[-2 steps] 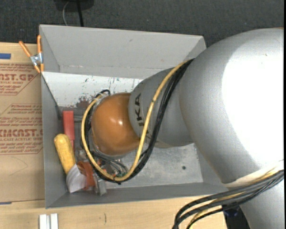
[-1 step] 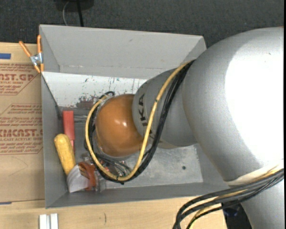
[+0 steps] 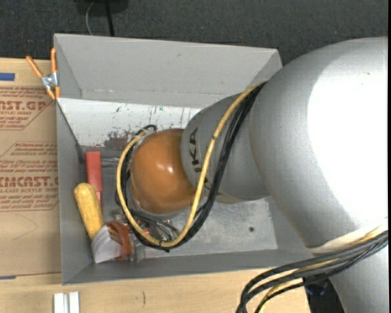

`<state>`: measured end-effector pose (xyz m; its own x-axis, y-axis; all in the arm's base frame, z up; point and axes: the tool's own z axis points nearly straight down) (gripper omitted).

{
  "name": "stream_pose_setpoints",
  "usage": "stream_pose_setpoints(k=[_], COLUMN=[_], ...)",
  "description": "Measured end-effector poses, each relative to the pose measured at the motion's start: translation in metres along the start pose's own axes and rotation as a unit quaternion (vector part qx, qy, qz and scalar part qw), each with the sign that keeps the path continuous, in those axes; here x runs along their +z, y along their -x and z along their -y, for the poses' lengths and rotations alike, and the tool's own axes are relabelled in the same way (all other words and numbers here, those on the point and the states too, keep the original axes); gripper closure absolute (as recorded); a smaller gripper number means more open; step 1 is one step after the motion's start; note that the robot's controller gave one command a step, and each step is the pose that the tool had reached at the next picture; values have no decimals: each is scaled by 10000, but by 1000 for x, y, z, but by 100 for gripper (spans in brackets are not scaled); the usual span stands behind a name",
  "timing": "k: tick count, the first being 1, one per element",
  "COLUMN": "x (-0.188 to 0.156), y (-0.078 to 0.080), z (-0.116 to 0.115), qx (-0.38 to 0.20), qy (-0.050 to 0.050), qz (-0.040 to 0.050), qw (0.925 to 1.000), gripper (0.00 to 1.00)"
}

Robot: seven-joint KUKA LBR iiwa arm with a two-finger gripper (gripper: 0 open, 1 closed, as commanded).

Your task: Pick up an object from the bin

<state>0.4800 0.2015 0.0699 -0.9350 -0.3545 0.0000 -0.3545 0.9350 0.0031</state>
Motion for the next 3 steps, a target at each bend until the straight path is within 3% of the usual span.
stream_pose_setpoints(k=[3], x=[-41], y=[-1], z=[-1], qx=[-1], qy=[4], qz=[-19], qw=[10000], gripper=[100])
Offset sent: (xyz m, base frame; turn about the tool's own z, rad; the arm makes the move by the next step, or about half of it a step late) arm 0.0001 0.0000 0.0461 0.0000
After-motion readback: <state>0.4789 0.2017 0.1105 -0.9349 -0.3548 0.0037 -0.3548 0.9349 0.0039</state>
